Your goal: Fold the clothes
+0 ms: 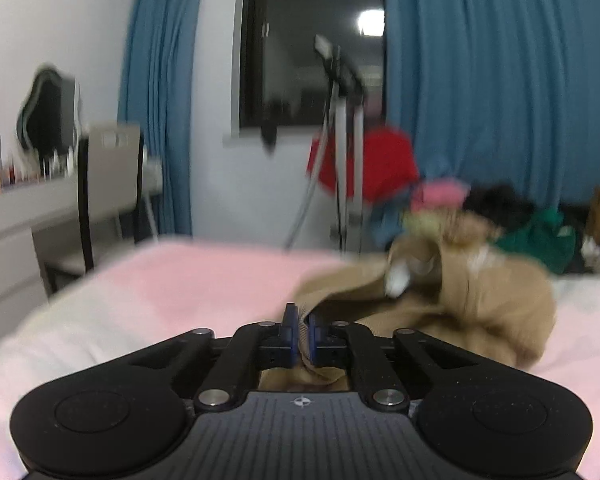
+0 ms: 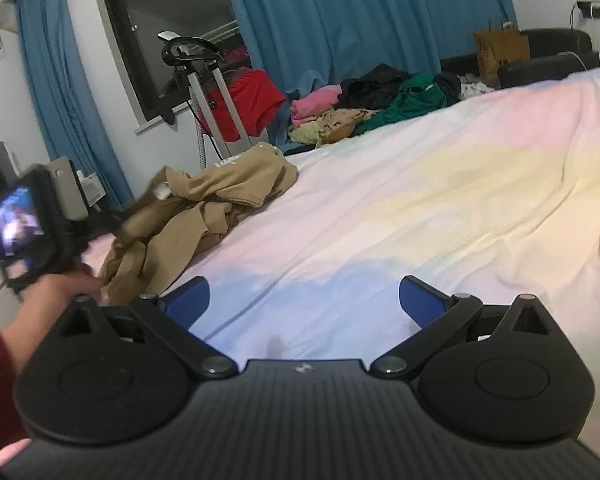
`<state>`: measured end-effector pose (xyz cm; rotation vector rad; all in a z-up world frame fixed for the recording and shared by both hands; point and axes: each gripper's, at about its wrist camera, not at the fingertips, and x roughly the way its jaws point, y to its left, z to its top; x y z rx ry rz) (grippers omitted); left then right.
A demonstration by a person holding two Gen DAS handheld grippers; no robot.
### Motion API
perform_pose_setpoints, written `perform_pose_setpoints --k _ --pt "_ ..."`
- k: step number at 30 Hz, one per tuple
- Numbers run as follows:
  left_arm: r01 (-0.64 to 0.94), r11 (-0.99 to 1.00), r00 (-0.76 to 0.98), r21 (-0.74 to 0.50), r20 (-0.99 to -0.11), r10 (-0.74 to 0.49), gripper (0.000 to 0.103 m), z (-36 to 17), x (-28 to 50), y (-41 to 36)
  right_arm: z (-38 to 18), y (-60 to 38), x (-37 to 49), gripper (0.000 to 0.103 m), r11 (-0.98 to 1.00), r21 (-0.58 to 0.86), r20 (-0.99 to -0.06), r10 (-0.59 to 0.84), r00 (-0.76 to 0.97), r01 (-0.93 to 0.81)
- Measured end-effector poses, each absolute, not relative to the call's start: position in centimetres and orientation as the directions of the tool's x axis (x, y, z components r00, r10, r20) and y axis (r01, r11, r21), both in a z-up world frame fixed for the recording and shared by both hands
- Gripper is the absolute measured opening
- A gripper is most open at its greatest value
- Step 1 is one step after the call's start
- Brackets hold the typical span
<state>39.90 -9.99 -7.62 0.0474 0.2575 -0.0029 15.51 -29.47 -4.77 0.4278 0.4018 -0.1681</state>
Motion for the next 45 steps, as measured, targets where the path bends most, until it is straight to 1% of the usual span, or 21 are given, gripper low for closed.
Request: perform_pose_setpoints --k 4,9,12,16,20,22,25,28,29,31,34,35,36,37,38,40,41,42,43,44,45 --pt "0.081 0.994 0.982 0.074 -0.178 -0.067 0.004 -4.3 34.3 -9.1 -4.6 -29.6 14.7 0.103 0.884 0.403 -0.388 -0.070 0.919 0.237" --pt "0.169 0.979 0.983 0.116 -0.089 -0.159 0.004 -0.2 27.1 -8.1 -3.1 -28.5 13.2 0.103 0.904 0.366 -0.303 -0.108 0.947 0.220" --pt "0.205 0.971 0.978 0.126 -0.064 -0.198 0.004 0.8 21.5 -7.2 -2.1 -27.6 11.8 0.103 0.922 0.331 -0.261 -0.115 0.958 0.201" --pt "0.242 0.966 0.970 0.097 -0.017 -0.241 0.004 1.4 15.1 -5.8 -0.7 -26.3 9.5 0.103 0.943 0.283 -0.211 -0.117 0.970 0.175" --pt "0.278 0.958 0.959 0.066 0.031 -0.281 0.004 2.0 8.7 -4.5 1.0 -25.4 6.9 0.103 0.951 0.267 -0.196 -0.107 0.975 0.158" --pt "0.297 0.953 0.952 0.052 0.056 -0.300 0.004 2.3 5.6 -3.8 1.9 -25.0 5.4 0.103 0.949 0.288 -0.192 -0.078 0.978 0.132" --pt "0.315 0.949 0.941 0.011 0.123 -0.314 0.004 3.1 2.8 -2.7 3.1 -23.7 3.9 0.103 0.950 0.311 -0.199 0.024 0.980 0.040" --pt "0.330 0.942 0.931 -0.059 0.187 -0.315 0.004 4.0 1.6 -1.3 3.0 -21.9 3.5 0.102 0.934 0.330 -0.232 0.219 0.948 -0.135" --pt "0.334 0.940 0.928 -0.074 0.199 -0.314 0.004 4.3 1.3 -0.7 2.7 -21.0 3.5 0.101 0.928 0.323 -0.243 0.270 0.932 -0.185" --pt "0.337 0.935 0.927 -0.105 0.208 -0.311 0.004 4.4 1.1 0.2 2.2 -18.9 3.8 0.100 0.920 0.288 -0.274 0.345 0.898 -0.266" --pt "0.325 0.934 0.937 -0.151 0.184 -0.296 0.004 3.3 1.7 1.7 1.2 -15.7 4.6 0.099 0.916 0.209 -0.329 0.396 0.857 -0.342" --pt "0.317 0.934 0.942 -0.166 0.170 -0.290 0.004 2.7 1.8 2.3 0.9 -14.8 5.0 0.094 0.915 0.188 -0.350 0.401 0.847 -0.356" --pt "0.308 0.935 0.946 -0.174 0.157 -0.283 0.004 2.2 2.2 2.9 0.4 -13.8 5.5 0.082 0.918 0.162 -0.376 0.397 0.837 -0.363" --pt "0.299 0.937 0.950 -0.182 0.144 -0.276 0.005 1.6 2.7 3.4 -0.2 -13.0 6.1 0.076 0.924 0.130 -0.407 0.381 0.830 -0.360" --pt "0.288 0.941 0.954 -0.175 0.138 -0.266 0.005 1.2 3.2 3.8 -0.7 -12.3 6.7 0.072 0.931 0.094 -0.436 0.358 0.826 -0.353" --pt "0.267 0.953 0.959 -0.143 0.136 -0.248 0.005 0.3 4.3 4.3 -1.8 -11.5 7.7 0.070 0.939 0.017 -0.479 0.310 0.821 -0.345" --pt "0.257 0.960 0.961 -0.114 0.137 -0.241 0.005 0.1 5.1 4.3 -2.2 -11.2 8.1 0.062 0.940 -0.021 -0.494 0.287 0.821 -0.341" --pt "0.244 0.967 0.963 -0.078 0.136 -0.232 0.005 -0.3 5.6 4.1 -2.3 -11.1 8.6 0.047 0.940 -0.043 -0.505 0.273 0.819 -0.340" --pt "0.244 0.968 0.964 -0.066 0.130 -0.234 0.005 -0.4 6.3 4.0 -2.3 -11.1 9.0 0.039 0.939 -0.053 -0.515 0.266 0.815 -0.340" --pt "0.246 0.967 0.964 -0.060 0.123 -0.238 0.005 -0.4 7.0 3.9 -2.0 -11.4 9.3 0.027 0.940 -0.052 -0.517 0.263 0.815 -0.336" --pt "0.255 0.965 0.962 -0.065 0.112 -0.247 0.005 -0.4 7.6 3.8 -1.6 -12.0 9.4 0.020 0.944 -0.044 -0.512 0.261 0.818 -0.328"
